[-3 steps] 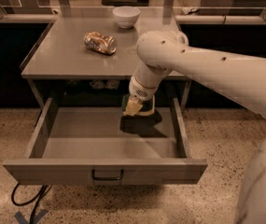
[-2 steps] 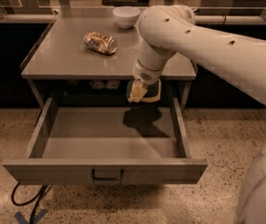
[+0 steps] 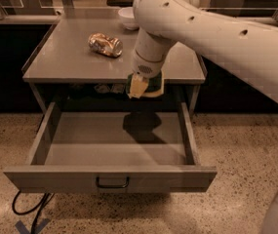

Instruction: Pick sponge from top drawer and place on counter

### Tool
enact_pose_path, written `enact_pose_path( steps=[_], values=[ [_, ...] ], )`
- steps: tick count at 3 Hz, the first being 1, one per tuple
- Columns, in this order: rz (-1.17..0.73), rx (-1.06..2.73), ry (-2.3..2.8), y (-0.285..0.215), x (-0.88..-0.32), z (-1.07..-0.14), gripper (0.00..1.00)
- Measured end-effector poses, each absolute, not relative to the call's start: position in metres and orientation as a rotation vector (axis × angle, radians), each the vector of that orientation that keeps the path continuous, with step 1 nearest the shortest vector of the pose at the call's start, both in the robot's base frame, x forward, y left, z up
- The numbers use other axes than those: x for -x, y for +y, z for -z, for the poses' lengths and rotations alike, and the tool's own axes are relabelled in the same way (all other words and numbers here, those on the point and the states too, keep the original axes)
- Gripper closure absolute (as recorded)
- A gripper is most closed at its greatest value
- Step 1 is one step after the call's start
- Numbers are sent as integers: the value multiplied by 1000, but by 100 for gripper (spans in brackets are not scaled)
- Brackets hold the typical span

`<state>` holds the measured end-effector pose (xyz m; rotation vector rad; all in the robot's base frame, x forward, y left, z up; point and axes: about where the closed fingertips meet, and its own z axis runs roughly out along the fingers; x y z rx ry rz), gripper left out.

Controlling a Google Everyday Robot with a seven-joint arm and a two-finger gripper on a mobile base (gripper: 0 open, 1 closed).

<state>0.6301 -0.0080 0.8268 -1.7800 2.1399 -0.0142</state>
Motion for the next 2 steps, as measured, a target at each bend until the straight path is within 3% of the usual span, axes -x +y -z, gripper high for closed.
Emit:
enact_pose_path(
  steps=[2],
  values=[
    [361,1848,1878,54,-589,-970,100]
  ],
)
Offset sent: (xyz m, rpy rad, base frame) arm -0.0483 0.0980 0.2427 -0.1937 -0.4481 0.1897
